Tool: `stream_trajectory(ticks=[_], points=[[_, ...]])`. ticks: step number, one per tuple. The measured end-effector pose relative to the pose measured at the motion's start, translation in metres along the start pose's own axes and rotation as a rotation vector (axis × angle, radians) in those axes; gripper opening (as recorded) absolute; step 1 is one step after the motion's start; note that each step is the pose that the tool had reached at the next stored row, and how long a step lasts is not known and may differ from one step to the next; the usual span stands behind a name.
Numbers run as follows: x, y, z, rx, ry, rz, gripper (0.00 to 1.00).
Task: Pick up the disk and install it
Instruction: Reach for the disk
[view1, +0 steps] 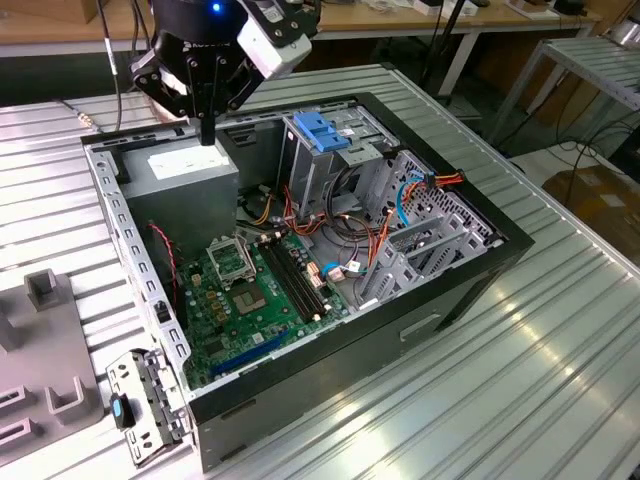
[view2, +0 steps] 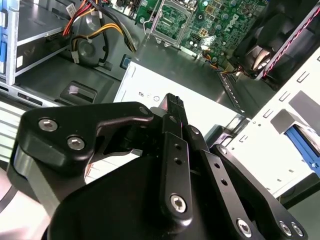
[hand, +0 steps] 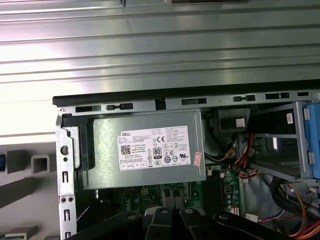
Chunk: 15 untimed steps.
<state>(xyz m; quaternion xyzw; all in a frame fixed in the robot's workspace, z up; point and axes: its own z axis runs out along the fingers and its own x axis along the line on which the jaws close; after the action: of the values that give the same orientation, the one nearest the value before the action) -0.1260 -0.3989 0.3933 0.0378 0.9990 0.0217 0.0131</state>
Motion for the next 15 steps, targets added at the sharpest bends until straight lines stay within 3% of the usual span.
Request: stream_trajectory(ticks=[15], points=[[0.0069, -0.0005, 0.0, 0.0, 0.0, 0.0, 0.11]])
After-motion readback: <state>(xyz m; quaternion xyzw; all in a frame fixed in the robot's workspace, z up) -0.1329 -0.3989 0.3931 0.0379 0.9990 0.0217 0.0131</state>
